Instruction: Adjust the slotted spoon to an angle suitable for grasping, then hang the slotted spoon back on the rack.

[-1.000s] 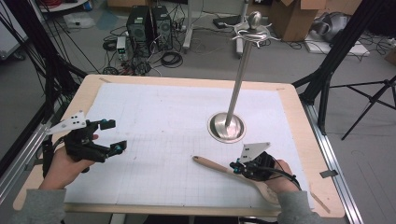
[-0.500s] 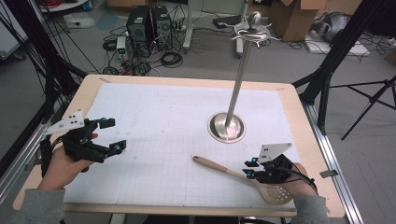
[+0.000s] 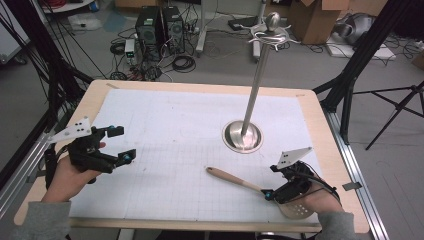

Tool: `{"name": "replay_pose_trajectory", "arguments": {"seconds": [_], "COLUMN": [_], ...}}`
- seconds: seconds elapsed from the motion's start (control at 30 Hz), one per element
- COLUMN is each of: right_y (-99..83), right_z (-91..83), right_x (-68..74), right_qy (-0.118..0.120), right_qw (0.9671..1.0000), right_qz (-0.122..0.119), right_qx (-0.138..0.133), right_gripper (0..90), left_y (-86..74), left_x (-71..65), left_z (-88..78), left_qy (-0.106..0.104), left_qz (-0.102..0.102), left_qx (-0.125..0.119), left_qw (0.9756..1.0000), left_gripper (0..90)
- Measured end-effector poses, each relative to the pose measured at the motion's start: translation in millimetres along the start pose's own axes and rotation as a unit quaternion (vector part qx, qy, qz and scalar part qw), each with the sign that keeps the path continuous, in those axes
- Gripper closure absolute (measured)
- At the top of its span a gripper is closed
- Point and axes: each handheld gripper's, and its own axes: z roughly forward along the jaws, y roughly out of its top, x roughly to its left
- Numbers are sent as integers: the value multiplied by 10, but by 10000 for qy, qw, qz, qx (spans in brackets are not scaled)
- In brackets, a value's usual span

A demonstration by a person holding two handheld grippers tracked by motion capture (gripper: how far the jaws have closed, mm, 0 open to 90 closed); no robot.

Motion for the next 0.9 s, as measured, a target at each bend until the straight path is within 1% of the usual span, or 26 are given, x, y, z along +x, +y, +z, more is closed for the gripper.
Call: {"name": "replay_pose_trajectory", "arguments": {"seconds": [0.03,0.07,0.1,0.13,0.2,0.3,0.33,0.43,0.47,0.67,0.87,0.9], "right_y": [-5,-11,-18,-23,-22,1,10,18,17,-1,-5,0], "right_z": [7,20,34,45,68,84,83,87,87,83,125,132], "right_x": [-1,-8,-9,-6,-2,-1,-3,-18,-25,-35,-22,-22], "right_qy": [32,114,157,181,184,196,191,149,108,140,148,178], "right_qw": [10000,9999,9998,9997,9995,9994,9995,9996,9996,9998,9996,9995], "right_qz": [41,16,-15,-51,-90,-171,-166,-158,-203,-135,-144,-155], "right_qx": [30,70,114,159,249,221,213,159,159,105,207,214], "right_gripper": [106,110,132,156,151,151,151,151,151,151,160,167], "left_y": [-3,-4,-4,-4,-9,-14,-15,-18,-21,-34,-28,-26], "left_x": [-3,-3,-7,-11,-19,-10,-5,7,8,-5,-22,-22], "left_z": [1,-1,-1,-6,-18,-58,-70,-88,-84,-55,-54,-52], "left_qy": [2,0,0,-3,-10,25,40,66,56,49,24,30], "left_qz": [-6,21,25,34,25,17,5,-19,-16,1,30,25], "left_qx": [5,31,31,30,14,3,-16,-29,-32,49,51,38], "left_qw": [10000,10000,10000,10000,10000,10000,10000,10000,10000,10000,10000,10000], "left_gripper": [26,26,26,26,26,26,27,26,26,26,27,26]}}
